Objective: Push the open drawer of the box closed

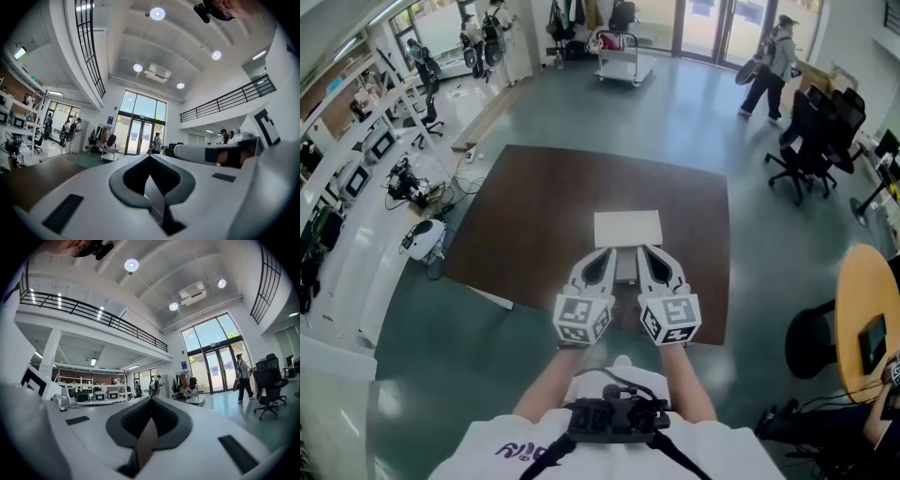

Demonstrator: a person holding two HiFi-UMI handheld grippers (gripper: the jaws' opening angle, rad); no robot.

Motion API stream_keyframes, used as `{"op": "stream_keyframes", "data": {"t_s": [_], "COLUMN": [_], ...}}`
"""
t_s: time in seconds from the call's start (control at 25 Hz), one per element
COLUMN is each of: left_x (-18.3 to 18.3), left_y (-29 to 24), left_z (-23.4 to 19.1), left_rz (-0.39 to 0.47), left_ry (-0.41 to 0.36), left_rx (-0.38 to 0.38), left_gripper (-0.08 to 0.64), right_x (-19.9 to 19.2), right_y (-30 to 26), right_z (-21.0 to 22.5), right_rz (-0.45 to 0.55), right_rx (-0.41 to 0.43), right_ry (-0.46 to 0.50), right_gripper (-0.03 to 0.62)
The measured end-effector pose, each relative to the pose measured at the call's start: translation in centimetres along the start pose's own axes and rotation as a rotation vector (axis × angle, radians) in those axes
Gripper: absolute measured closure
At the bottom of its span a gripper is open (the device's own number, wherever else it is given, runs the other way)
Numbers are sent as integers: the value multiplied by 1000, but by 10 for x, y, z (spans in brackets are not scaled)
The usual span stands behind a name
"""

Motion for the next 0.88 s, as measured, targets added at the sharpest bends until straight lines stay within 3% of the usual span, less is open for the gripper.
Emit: {"op": "stream_keyframes", "data": {"t_s": [0.48, 0.88], "left_x": [-70, -129], "left_y": [-20, -25], "left_z": [-14, -36], "left_rz": [-127, -268], "left_ry": [58, 89], "left_rx": [63, 42], "left_gripper": [549, 549], "right_x": [-80, -168], "right_y": [-8, -11], "right_z": [45, 52], "right_rz": [-166, -366], "right_rx": [-34, -90], "right_ry": [-66, -151], "right_gripper": [588, 588]}}
Point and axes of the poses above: the fingertips, and each gripper's own axes: y backward along the fingers, z to its right, x out of its top, the point moved 3 cm from there along y, backward along the fingers, and after that the axes turned 8 degrees about -x, right-handed, at the moved point
